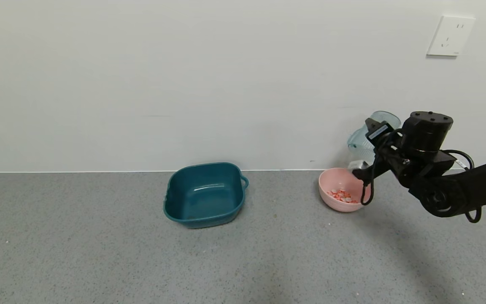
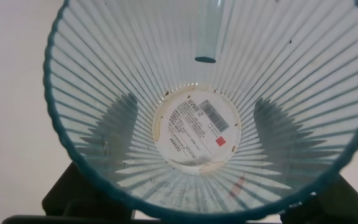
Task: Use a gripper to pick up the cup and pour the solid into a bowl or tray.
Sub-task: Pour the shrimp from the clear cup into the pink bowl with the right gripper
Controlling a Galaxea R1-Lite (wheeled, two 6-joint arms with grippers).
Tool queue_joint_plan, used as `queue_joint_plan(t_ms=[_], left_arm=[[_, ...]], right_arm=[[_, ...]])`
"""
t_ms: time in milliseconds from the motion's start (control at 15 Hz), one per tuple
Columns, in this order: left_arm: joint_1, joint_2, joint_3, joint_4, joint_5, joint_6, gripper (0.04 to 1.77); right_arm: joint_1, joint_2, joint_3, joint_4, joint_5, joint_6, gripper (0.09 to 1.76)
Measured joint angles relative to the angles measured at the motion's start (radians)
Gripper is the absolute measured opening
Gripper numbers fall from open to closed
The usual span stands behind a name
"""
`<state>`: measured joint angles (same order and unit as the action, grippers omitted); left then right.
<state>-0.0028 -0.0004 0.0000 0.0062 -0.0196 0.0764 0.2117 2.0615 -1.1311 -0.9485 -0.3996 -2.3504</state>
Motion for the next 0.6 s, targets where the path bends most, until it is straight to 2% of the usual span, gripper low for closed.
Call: queue_joint_plan(t_ms=[267,600], left_arm=[[0.0,0.0,0.0,0.0,0.0,0.0,1.72],[0.0,0.0,0.0,0.0,0.0,0.0,1.72]], right_arm=[[0.03,-0.031,0.109,0.003,-0.108,0.281,1.32],[0.042,-0.05,0.159,0.015,-0.143,0.584,1.32]])
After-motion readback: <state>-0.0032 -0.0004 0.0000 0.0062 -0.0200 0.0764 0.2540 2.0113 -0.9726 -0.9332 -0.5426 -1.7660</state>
